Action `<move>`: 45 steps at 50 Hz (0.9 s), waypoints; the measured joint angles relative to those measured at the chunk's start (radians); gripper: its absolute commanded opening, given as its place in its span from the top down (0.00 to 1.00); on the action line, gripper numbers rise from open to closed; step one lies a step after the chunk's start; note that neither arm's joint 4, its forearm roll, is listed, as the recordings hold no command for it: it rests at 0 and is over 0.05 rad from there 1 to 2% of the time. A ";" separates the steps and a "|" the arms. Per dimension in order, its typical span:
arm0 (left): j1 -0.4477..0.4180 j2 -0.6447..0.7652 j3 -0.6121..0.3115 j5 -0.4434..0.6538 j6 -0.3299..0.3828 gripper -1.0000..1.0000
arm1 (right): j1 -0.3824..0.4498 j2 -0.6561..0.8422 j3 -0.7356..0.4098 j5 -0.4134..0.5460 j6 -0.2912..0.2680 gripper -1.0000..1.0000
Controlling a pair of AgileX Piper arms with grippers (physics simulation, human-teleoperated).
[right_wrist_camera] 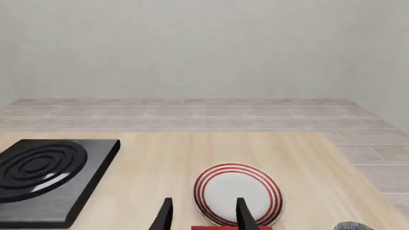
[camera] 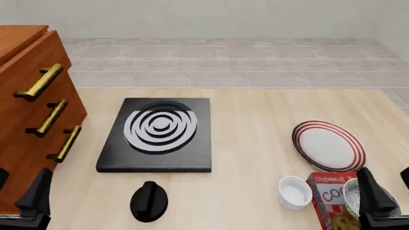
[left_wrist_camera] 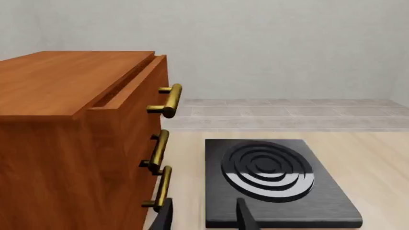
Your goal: Pick the akita bowl on the cookies box and place it on the plate.
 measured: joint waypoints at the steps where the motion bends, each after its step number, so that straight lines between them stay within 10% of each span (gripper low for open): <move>1: 0.000 0.000 0.000 0.000 0.000 0.00 | 0.000 0.000 -0.001 0.000 0.000 0.00; 26: 0.000 0.000 0.000 0.000 0.000 0.00 | 0.012 0.000 -0.058 0.052 0.002 0.00; 45: 0.000 0.000 0.000 0.000 0.000 0.00 | -0.098 0.113 -0.376 0.292 -0.015 0.00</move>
